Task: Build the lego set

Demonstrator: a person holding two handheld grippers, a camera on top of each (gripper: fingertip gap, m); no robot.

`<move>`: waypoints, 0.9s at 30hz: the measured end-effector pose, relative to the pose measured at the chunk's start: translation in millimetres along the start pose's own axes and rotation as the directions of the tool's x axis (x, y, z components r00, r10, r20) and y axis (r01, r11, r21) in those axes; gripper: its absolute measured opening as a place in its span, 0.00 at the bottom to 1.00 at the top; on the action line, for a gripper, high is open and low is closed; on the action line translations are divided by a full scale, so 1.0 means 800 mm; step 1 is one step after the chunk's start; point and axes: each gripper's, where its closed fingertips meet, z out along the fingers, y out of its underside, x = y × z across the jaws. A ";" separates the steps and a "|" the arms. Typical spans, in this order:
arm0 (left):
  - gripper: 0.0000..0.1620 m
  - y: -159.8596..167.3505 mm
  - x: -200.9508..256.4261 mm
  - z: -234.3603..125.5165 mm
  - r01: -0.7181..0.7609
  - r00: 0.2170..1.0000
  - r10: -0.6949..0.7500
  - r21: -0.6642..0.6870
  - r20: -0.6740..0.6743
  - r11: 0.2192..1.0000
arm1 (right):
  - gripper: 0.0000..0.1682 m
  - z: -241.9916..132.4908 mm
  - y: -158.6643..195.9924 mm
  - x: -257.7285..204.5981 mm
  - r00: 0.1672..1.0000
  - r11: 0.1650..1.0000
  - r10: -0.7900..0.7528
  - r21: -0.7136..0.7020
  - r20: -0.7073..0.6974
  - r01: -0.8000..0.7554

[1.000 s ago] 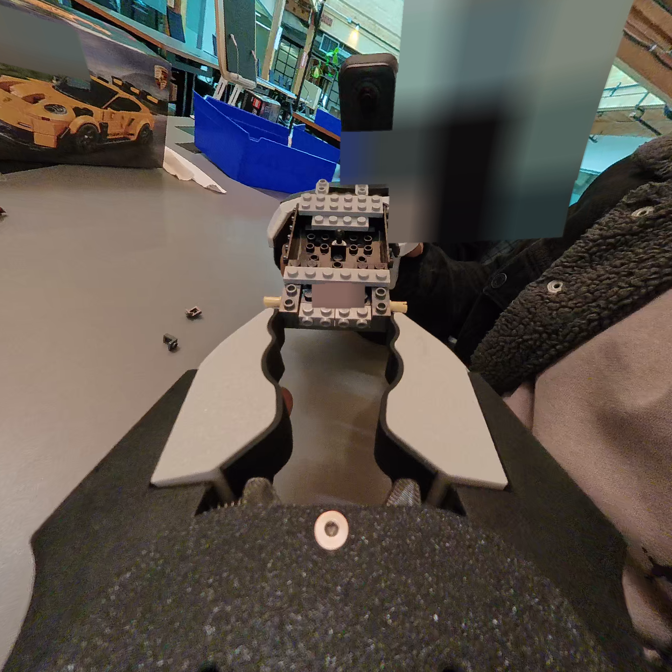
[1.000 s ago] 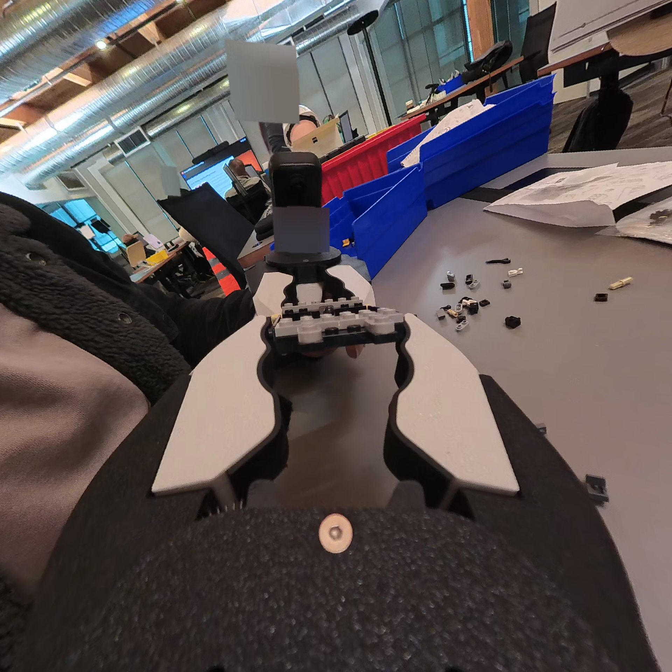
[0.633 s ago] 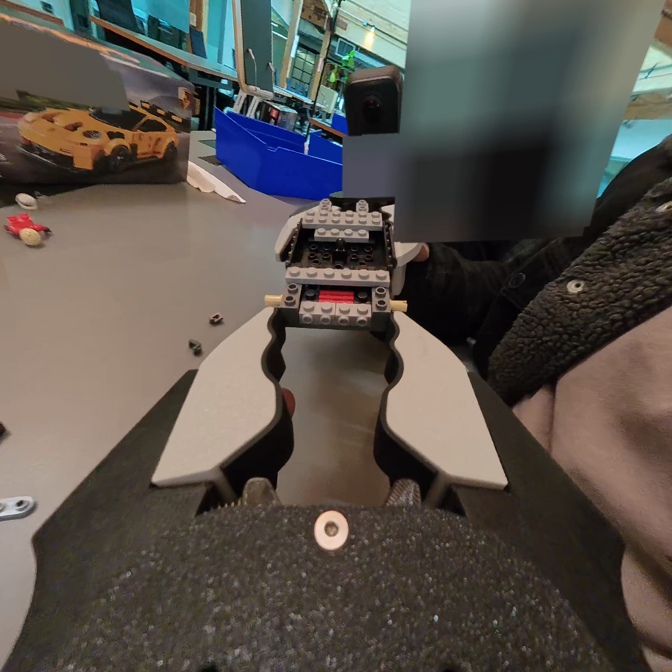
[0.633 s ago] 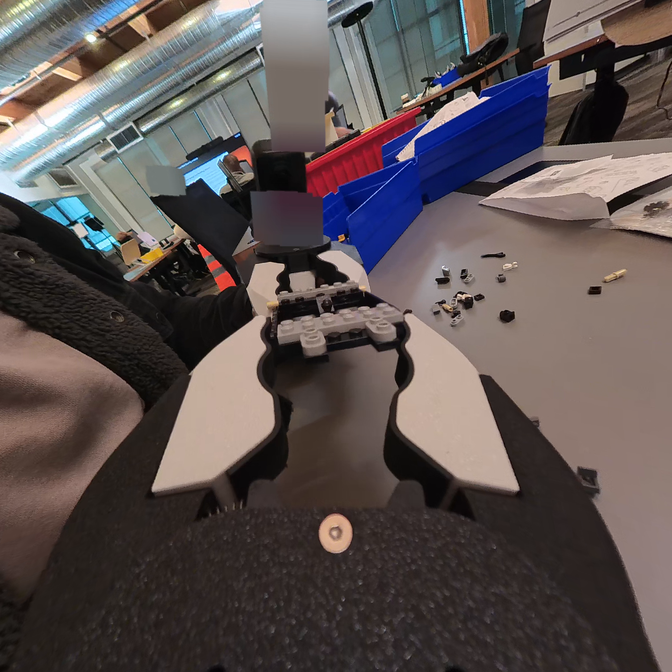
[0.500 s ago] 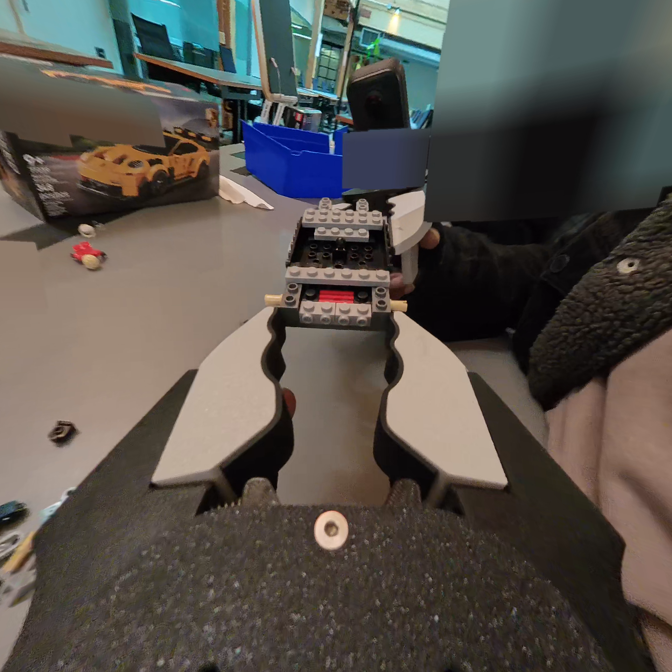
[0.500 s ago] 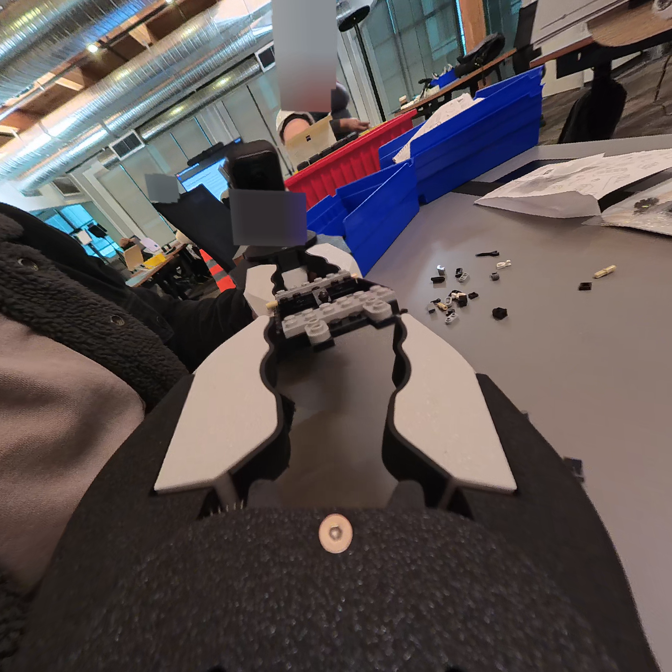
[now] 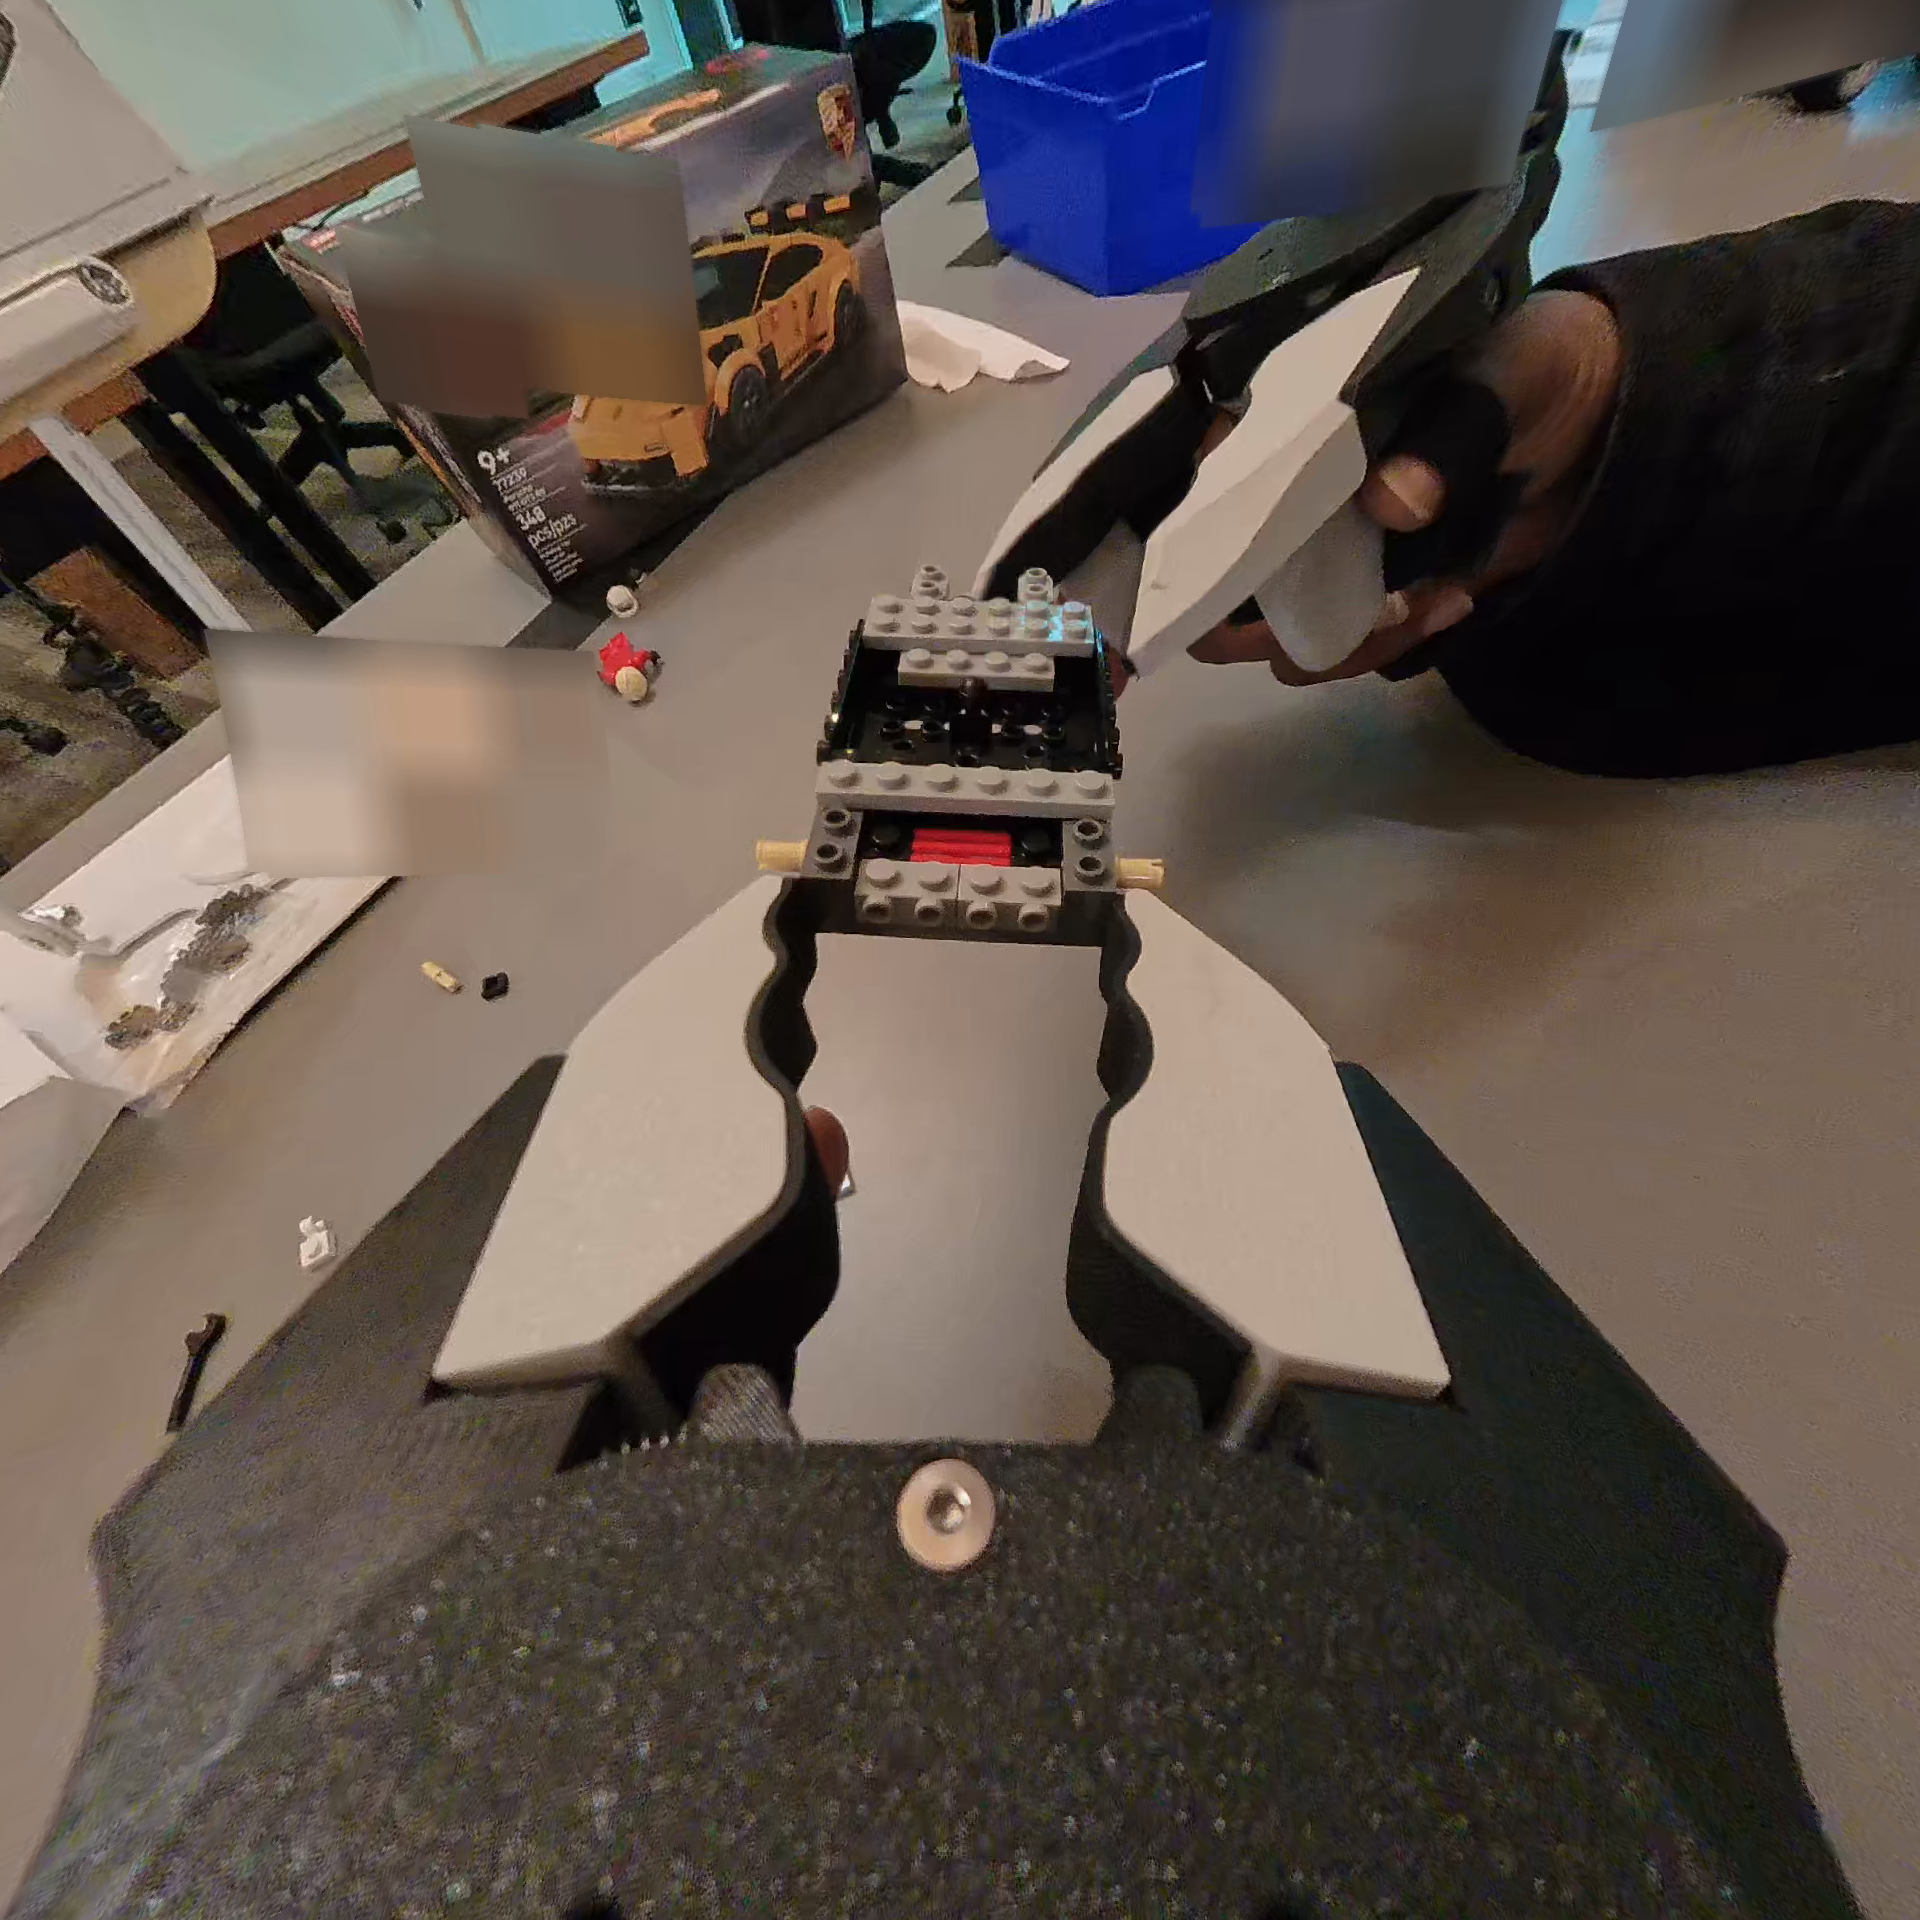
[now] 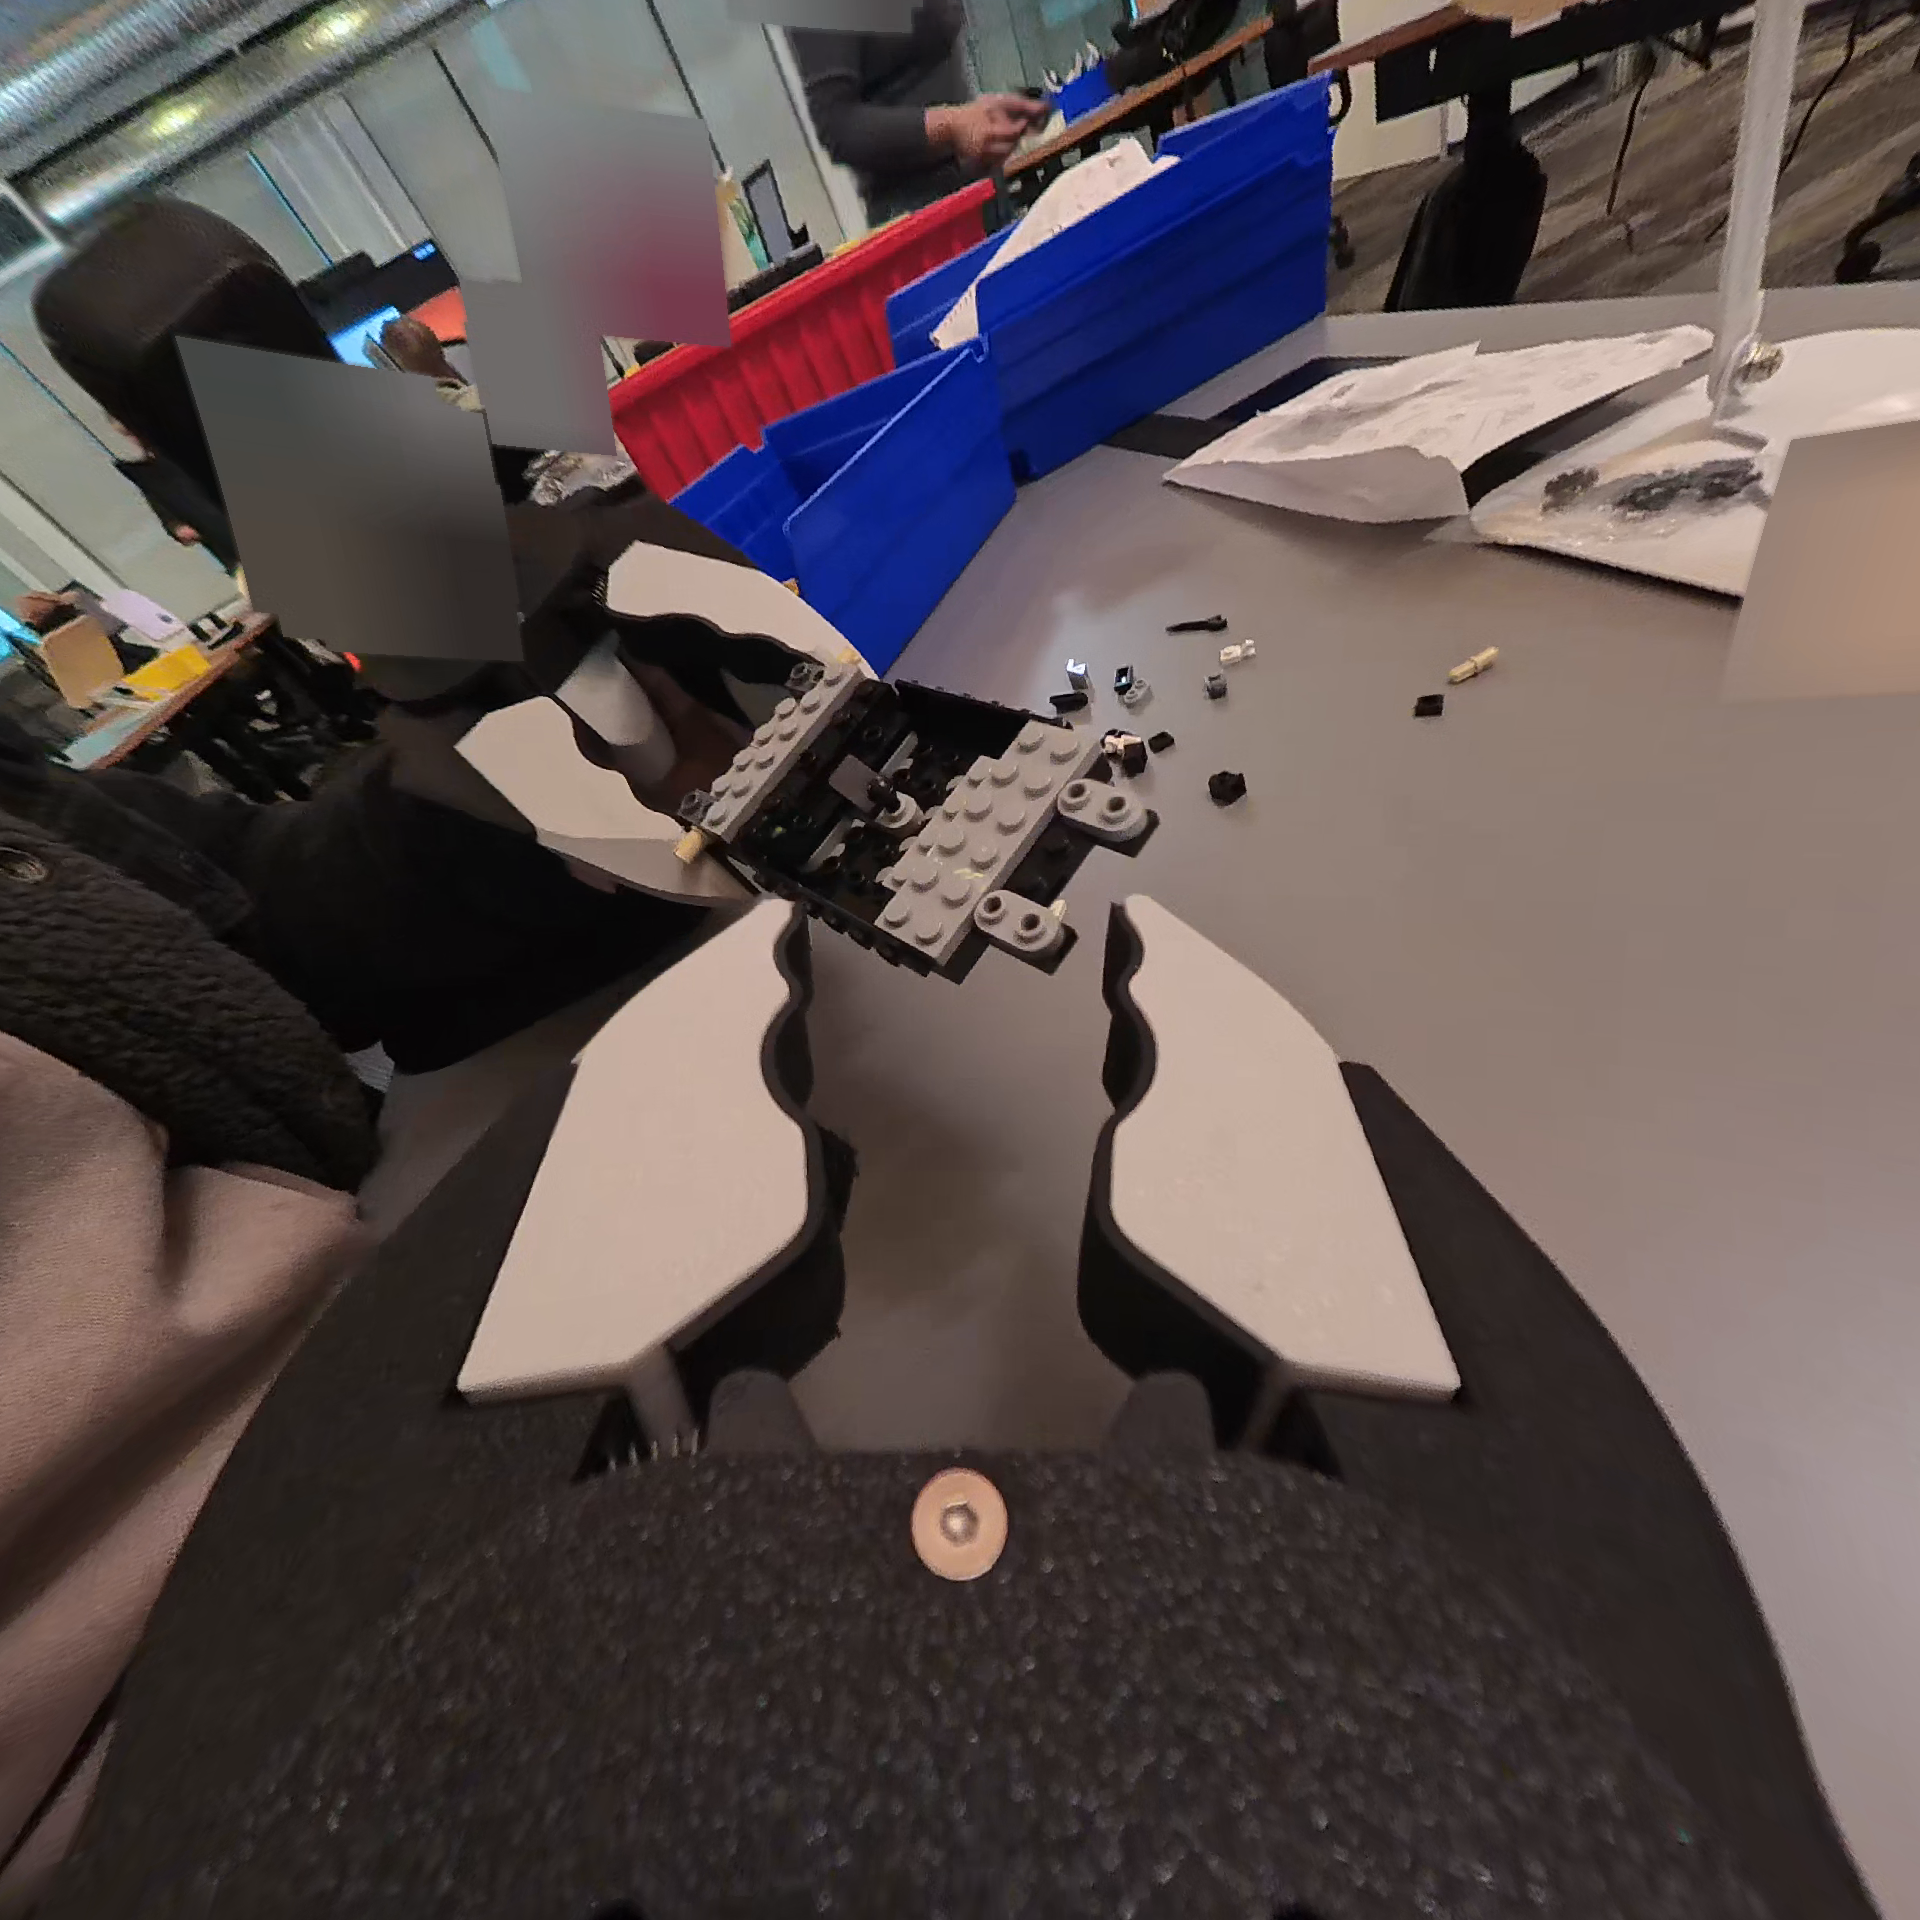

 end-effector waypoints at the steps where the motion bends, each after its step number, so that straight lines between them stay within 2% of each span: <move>1: 0.33 0.000 0.000 0.000 0.009 1.000 -0.009 -0.005 -0.001 1.000 | 0.31 0.002 0.003 0.001 1.000 1.000 0.002 -0.008 -0.007 -0.002; 8: 0.33 -0.008 -0.001 -0.006 0.104 0.994 -0.103 0.029 -0.036 0.994 | 0.28 0.011 0.016 0.002 0.996 0.995 0.083 -0.049 0.014 -0.082; 13: 0.33 -0.010 -0.002 -0.007 0.128 0.991 -0.126 0.041 -0.047 0.991 | 0.27 0.010 0.014 0.001 0.996 0.996 0.084 -0.040 0.018 -0.083; 27: 0.33 -0.006 -0.001 -0.004 0.181 0.980 -0.173 0.083 -0.095 0.980 | 0.26 -0.004 -0.015 -0.005 0.999 0.996 0.037 0.083 0.019 -0.039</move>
